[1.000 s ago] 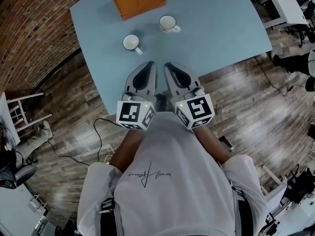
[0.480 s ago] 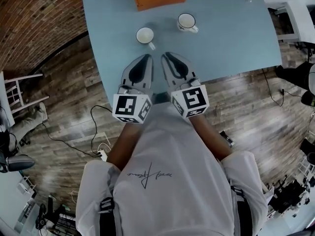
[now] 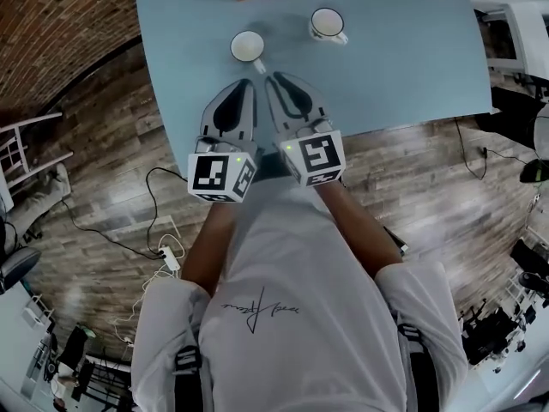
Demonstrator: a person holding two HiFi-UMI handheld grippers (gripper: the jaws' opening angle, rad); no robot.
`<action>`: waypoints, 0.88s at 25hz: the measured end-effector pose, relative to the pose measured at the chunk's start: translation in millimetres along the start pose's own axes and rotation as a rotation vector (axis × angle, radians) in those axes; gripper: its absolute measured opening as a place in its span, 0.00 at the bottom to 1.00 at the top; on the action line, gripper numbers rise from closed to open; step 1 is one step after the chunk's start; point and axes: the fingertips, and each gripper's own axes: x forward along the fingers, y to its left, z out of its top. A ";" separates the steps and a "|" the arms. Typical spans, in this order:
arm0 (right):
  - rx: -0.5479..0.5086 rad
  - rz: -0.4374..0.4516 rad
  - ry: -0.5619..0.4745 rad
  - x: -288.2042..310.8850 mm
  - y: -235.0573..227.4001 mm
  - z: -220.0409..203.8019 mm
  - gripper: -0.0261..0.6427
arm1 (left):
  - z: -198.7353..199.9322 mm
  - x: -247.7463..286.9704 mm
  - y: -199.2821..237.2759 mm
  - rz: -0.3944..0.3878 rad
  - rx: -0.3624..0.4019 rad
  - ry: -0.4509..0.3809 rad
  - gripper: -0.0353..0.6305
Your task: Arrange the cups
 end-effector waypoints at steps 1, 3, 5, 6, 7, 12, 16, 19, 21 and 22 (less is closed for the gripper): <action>0.002 -0.002 0.000 1.2 -1.6 -1.8 0.07 | -0.8 1.0 2.3 0.005 -0.005 -0.003 0.06; 0.005 -0.008 0.001 2.3 -5.2 -5.9 0.07 | -3.0 1.1 6.1 0.015 -0.014 -0.007 0.06; 0.008 -0.012 0.006 4.1 -8.7 -10.6 0.07 | -6.4 0.6 9.4 0.026 -0.018 -0.006 0.06; 0.008 -0.012 0.008 5.9 -10.0 -12.9 0.07 | -8.3 0.6 11.1 0.030 -0.016 -0.005 0.06; 0.007 -0.010 0.010 8.1 -10.8 -15.5 0.07 | -10.3 0.7 12.8 0.034 -0.014 -0.002 0.06; 0.021 0.013 0.031 16.5 -8.4 -33.7 0.11 | -21.5 -1.3 19.8 0.052 -0.003 0.022 0.06; 0.033 0.020 0.077 23.1 -6.1 -52.1 0.15 | -27.4 -1.1 23.3 0.056 0.005 0.034 0.06; 0.029 0.021 0.095 27.9 -4.5 -62.1 0.17 | -31.1 -1.0 25.6 0.052 -0.006 0.035 0.06; 0.032 0.027 0.094 32.1 -3.2 -65.9 0.17 | -34.5 -0.2 28.0 0.055 -0.004 0.040 0.06; 0.036 0.029 0.097 33.8 -3.1 -68.6 0.17 | -36.7 0.3 29.0 0.057 -0.002 0.044 0.06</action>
